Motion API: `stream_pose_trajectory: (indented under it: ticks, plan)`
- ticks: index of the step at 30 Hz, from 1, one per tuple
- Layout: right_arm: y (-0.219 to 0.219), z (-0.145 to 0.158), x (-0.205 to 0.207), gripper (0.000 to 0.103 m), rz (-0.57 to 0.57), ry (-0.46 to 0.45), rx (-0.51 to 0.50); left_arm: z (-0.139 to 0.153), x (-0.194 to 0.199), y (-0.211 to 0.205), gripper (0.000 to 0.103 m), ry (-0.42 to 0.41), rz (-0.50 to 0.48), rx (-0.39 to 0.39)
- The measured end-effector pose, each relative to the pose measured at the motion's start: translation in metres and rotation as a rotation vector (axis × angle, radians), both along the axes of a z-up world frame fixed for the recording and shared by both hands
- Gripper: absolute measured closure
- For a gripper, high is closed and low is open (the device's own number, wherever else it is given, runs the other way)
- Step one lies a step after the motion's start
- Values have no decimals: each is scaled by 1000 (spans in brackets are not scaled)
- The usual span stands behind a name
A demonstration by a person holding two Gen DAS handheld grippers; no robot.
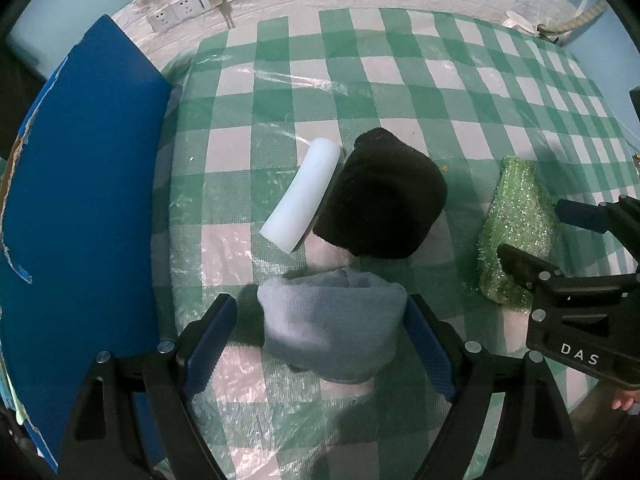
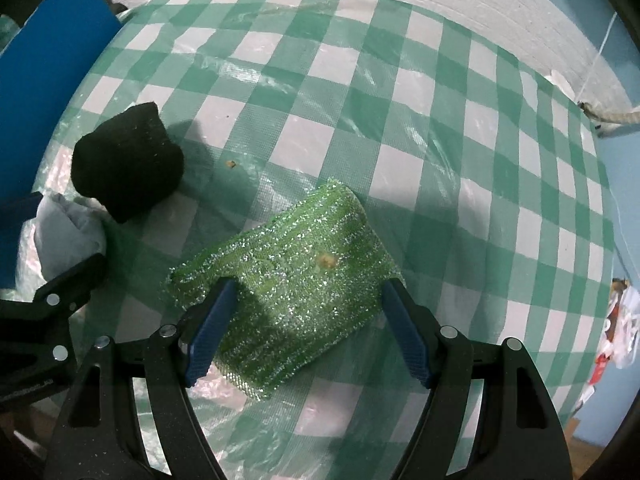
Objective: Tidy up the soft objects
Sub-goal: 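Grasp the grey sock with the left tool while the right tool grasps the green scrubber pad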
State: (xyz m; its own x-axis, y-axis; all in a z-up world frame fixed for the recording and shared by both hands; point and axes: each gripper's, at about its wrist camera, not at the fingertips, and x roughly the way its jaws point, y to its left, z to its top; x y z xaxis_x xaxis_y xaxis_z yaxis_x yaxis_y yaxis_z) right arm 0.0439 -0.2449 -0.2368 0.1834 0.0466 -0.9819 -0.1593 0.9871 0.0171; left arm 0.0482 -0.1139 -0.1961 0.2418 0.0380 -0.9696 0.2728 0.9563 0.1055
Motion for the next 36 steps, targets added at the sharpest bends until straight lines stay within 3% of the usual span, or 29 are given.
stream_pose_trajectory:
  ticks: [5, 10, 16, 21, 36]
  plan:
    - [-15, 9, 6, 41, 2, 15, 25, -1, 1, 1, 36, 13, 2, -27]
    - [-12, 23, 15, 80, -20, 19, 37, 1, -1, -2, 52, -2, -12, -32]
    - [-18, 25, 19, 84, -41, 17, 69, 14, 0, 3, 68, -19, -9, -66]
    - [-40, 52, 5, 85, -47, -24, 83, 21, -2, 1, 69, -41, -2, -87]
    - [-35, 123, -18, 85, -57, -173, 136, 76, -19, 25, 69, -149, 20, -167]
